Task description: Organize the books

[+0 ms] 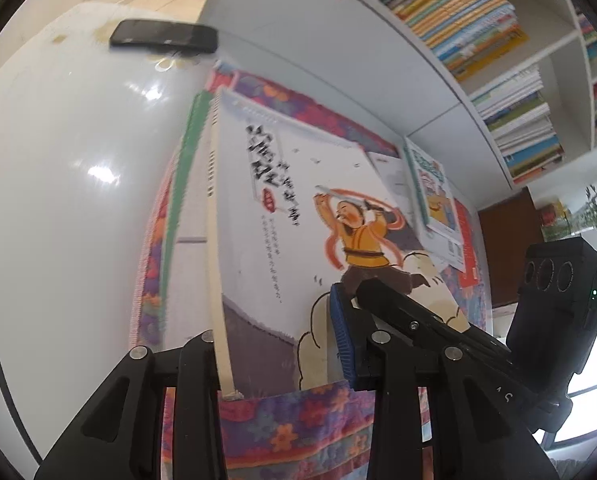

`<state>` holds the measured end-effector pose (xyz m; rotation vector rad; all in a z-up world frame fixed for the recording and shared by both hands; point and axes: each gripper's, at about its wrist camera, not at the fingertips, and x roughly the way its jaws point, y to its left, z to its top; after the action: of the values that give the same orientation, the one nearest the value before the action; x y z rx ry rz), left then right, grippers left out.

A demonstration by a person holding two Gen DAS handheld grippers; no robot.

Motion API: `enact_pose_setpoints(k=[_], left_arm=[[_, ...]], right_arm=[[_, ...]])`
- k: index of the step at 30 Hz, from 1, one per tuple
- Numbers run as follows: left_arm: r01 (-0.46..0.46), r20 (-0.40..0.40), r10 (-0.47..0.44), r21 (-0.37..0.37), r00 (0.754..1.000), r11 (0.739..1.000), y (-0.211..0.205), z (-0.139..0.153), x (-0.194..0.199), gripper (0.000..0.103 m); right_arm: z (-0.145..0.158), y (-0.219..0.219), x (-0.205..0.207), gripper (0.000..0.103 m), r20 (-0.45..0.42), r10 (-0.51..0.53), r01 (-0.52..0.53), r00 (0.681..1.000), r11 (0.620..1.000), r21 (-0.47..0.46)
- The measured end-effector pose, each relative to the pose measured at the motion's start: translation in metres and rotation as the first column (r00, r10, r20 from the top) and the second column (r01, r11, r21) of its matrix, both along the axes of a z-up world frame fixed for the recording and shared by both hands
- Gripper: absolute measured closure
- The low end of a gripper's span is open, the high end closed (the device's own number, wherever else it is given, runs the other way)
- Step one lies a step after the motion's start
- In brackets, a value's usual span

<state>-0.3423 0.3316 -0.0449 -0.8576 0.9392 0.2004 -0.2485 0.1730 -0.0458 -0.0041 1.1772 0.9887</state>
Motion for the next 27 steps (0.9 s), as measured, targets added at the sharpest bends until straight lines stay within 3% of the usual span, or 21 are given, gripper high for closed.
enact_pose_setpoints(k=[14, 17, 20, 27], left_arm=[[-0.113, -0.064, 0.113, -0.008, 0.992, 0.994, 0.022, -0.02, -0.036, 0.069], [-0.116, -0.068, 0.117, 0.009, 0.991, 0.993, 0.021, -0.016, -0.04, 0.069], [-0.111, -0.071, 0.113, 0.032, 0.991, 0.993, 0.014, -0.01, -0.04, 0.069], [-0.078, -0.072, 0.082, 0.052, 0.994, 0.996, -0.006, -0.002, -0.03, 0.069]], right_arm=[[-0.037, 0.008, 0.002, 0.071, -0.092, 0.024, -0.031, 0.995, 0.997, -0.072], [-0.036, 0.011, 0.004, 0.07, -0.093, 0.057, -0.064, 0.994, 0.995, -0.074], [-0.038, 0.006, 0.01, 0.069, -0.15, 0.074, -0.083, 0.986, 0.995, -0.06], [-0.039, -0.032, 0.014, 0.065, -0.205, 0.086, -0.099, 0.975, 0.994, -0.053]])
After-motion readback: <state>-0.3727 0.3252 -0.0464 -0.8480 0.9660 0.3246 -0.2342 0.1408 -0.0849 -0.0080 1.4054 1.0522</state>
